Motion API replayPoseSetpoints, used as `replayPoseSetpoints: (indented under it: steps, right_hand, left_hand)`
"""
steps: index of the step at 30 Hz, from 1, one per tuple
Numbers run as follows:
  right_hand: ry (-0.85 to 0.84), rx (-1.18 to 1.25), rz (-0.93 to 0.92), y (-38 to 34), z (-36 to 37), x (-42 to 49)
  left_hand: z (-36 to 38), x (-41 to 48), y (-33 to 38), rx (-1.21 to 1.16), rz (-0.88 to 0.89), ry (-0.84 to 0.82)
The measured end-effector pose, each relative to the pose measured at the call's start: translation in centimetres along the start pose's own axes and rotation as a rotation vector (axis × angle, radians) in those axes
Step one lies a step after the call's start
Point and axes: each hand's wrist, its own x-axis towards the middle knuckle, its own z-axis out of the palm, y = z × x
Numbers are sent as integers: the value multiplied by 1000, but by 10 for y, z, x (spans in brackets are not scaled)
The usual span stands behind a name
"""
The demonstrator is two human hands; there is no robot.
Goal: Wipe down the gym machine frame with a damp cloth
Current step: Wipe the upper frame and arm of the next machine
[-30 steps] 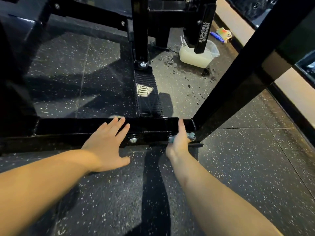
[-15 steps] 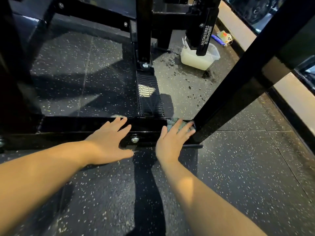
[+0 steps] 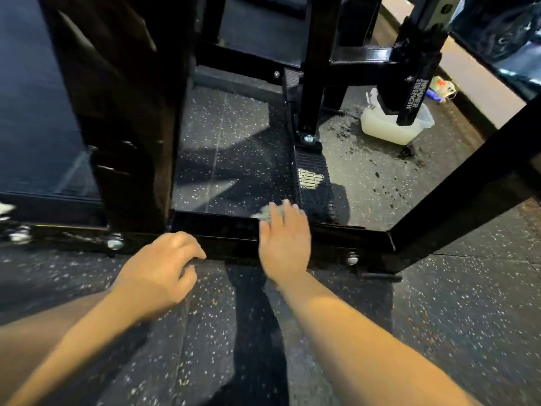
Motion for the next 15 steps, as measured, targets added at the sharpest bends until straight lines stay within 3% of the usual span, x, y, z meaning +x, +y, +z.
replayPoseSetpoints:
  steps: [5, 7, 10, 11, 15]
  right_hand:
    - [-108, 123, -268, -115, 23, -1]
    - [-202, 151, -368, -112, 23, -2]
    - [-226, -23, -588, -70, 21, -1]
    - [-205, 10, -552, -56, 19, -1]
    - [-205, 242, -92, -46, -1, -9]
  left_hand:
    - [-18, -21, -25, -26, -137, -13]
    - [-26, -31, -35, -27, -185, -31]
    - [-40, -41, -47, -45, -231, 21]
    - [-47, -43, -50, -69, -242, 54]
    - [-75, -44, -46, -167, -306, 237]
